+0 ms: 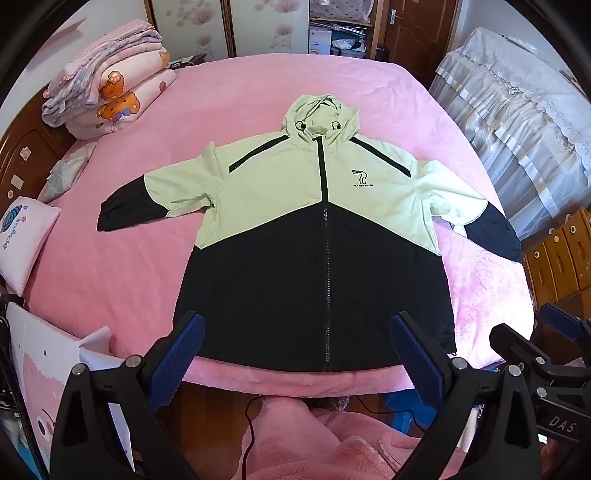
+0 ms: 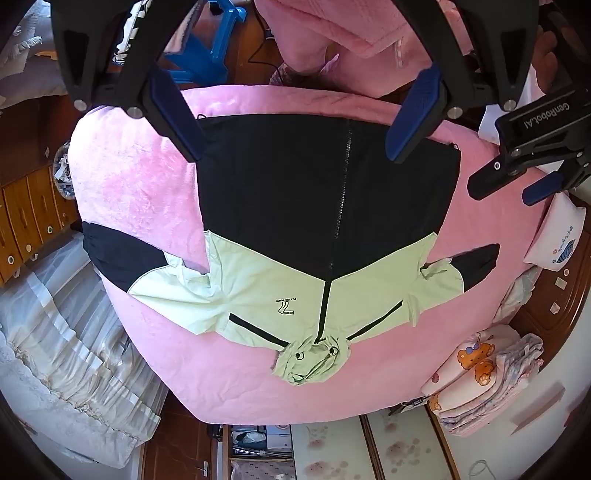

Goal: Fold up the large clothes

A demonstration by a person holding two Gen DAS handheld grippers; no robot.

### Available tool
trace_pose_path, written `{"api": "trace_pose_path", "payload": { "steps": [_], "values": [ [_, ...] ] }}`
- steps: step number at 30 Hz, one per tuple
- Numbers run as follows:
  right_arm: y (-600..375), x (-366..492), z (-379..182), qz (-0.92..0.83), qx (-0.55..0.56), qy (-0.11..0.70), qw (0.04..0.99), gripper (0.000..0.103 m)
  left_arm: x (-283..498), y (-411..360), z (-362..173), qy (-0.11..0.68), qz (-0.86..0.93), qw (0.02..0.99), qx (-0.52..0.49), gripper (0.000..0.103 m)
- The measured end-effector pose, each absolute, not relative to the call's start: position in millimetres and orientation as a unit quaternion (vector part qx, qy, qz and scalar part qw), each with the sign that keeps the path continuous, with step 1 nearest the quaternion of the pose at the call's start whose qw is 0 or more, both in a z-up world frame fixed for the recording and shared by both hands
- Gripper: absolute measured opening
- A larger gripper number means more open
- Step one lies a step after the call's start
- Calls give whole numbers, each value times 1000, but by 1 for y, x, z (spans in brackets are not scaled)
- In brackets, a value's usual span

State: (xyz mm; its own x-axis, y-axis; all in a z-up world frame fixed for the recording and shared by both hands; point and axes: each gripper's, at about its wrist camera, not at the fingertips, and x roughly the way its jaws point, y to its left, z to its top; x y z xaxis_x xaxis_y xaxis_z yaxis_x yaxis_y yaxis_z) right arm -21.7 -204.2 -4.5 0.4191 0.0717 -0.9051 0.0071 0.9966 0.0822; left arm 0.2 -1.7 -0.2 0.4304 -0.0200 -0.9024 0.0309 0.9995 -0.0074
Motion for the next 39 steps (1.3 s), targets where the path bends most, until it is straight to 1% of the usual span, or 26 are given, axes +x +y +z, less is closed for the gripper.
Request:
{"api": "trace_pose_path", "payload": {
  "steps": [18, 39],
  "values": [
    [-207, -17, -7, 22, 35, 542, 840, 99, 0, 2, 2, 533, -10, 846, -8, 100],
    [-198, -2, 11, 53, 13, 512, 858, 99, 7, 14, 17, 511, 7, 859, -25, 100]
  ]
}}
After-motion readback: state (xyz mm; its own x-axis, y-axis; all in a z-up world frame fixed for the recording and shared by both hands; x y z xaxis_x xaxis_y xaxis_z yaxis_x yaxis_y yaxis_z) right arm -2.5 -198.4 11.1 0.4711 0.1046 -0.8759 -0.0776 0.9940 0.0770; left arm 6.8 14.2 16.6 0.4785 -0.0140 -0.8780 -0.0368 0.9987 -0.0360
